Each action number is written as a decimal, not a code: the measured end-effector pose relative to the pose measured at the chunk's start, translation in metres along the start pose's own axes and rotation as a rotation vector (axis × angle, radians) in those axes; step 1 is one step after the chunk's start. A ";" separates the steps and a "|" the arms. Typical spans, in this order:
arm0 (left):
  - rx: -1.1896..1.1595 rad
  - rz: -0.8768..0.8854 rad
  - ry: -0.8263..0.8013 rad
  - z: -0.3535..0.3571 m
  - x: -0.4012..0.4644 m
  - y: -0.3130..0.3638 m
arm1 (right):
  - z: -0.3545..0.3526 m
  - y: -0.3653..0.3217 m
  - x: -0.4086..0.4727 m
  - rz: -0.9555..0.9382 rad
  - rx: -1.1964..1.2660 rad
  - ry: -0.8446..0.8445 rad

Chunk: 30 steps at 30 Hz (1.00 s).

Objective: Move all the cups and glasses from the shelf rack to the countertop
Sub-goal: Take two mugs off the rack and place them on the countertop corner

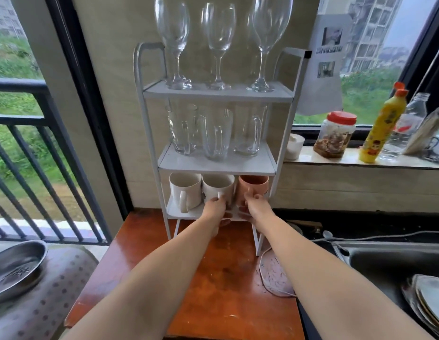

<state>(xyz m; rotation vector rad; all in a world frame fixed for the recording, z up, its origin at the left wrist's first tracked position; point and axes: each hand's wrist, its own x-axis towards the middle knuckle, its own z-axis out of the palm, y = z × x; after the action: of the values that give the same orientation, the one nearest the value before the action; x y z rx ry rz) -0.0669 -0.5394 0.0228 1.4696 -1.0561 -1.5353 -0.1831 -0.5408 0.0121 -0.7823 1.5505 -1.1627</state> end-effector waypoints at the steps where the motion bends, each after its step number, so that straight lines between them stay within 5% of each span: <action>1: -0.007 -0.003 0.007 0.000 0.001 -0.001 | 0.000 0.001 0.002 -0.003 -0.025 0.003; 12: 0.104 0.080 0.017 -0.015 -0.016 -0.019 | 0.003 0.021 -0.009 -0.072 -0.150 -0.008; 30: 0.072 0.141 0.008 -0.044 -0.111 -0.058 | -0.013 0.043 -0.117 -0.146 0.042 0.073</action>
<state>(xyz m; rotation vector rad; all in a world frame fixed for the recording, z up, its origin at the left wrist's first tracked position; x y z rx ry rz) -0.0146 -0.4177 0.0112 1.4165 -1.1958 -1.4045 -0.1586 -0.4175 0.0109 -0.8443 1.5436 -1.3392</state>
